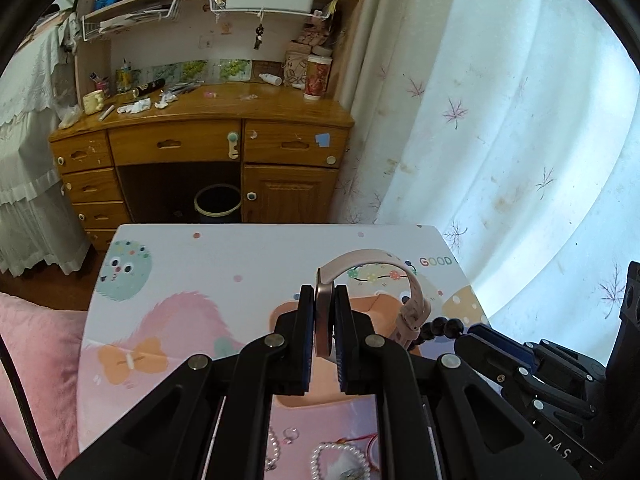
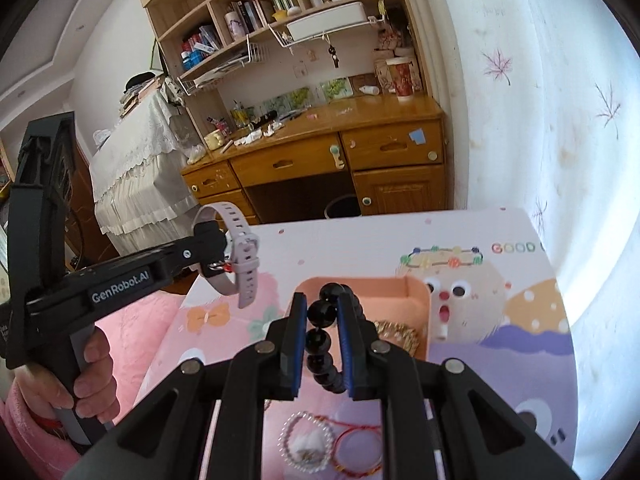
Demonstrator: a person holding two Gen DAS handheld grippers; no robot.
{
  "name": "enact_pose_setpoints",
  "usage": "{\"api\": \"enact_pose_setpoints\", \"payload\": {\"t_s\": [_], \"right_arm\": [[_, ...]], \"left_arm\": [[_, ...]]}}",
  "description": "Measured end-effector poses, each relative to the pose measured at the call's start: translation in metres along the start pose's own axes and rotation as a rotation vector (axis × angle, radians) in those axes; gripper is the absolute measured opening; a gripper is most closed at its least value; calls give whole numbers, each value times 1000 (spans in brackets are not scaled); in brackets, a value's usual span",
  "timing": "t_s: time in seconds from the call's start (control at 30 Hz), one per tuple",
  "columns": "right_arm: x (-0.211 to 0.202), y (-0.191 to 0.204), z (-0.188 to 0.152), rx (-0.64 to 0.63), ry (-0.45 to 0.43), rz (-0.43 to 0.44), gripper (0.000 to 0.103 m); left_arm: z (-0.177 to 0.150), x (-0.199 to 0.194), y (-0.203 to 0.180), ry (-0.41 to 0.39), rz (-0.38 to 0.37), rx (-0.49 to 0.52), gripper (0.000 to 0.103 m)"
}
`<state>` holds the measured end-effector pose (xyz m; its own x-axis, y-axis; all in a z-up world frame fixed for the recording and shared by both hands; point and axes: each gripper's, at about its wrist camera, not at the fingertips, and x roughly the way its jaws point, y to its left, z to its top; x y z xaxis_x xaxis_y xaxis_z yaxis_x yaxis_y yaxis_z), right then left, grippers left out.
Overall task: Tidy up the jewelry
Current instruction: 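Carry the smartwatch and bead bracelet into the pink box and open both tools, then grasp the pearl bracelet with the left tool while the right tool grasps the red string bracelet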
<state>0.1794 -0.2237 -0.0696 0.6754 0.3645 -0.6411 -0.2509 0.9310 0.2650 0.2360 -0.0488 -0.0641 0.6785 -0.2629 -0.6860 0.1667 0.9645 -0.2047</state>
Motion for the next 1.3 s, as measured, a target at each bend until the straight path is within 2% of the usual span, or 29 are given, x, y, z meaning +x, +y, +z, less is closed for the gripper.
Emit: {"api": "enact_pose_setpoints", "payload": {"t_s": [0.1, 0.13, 0.17, 0.2, 0.23, 0.27, 0.3, 0.33, 0.7, 1.07, 1.3], "right_arm": [[8, -9, 2, 5, 2, 4, 15], [13, -13, 1, 7, 14, 8, 15], [17, -15, 1, 10, 32, 12, 15], [24, -18, 1, 15, 68, 21, 17], [30, -21, 0, 24, 99, 21, 25], [36, -25, -2, 41, 131, 15, 32], [37, -28, -3, 53, 136, 10, 46], [37, -30, -4, 61, 131, 8, 50], [35, -40, -12, 90, 149, -2, 50], [30, -28, -28, 65, 176, -12, 50], [32, -22, -53, 45, 236, -36, 50]], "left_arm": [[-3, 15, -3, 28, 19, -1, 8], [-5, 23, -4, 54, 29, 1, 15], [-7, 31, -4, 91, 44, 2, 30], [-9, 39, -4, 126, 73, -3, 40], [-13, 44, -2, 144, 87, -15, 55], [-16, 45, -1, 146, 76, -25, 58], [-18, 45, 1, 149, 56, -37, 58], [-21, 45, 4, 152, 55, -41, 58], [-39, 41, 27, 201, 108, -89, 58], [-66, 32, 29, 246, 102, -63, 58], [-100, 30, 31, 305, 87, -46, 58]]}}
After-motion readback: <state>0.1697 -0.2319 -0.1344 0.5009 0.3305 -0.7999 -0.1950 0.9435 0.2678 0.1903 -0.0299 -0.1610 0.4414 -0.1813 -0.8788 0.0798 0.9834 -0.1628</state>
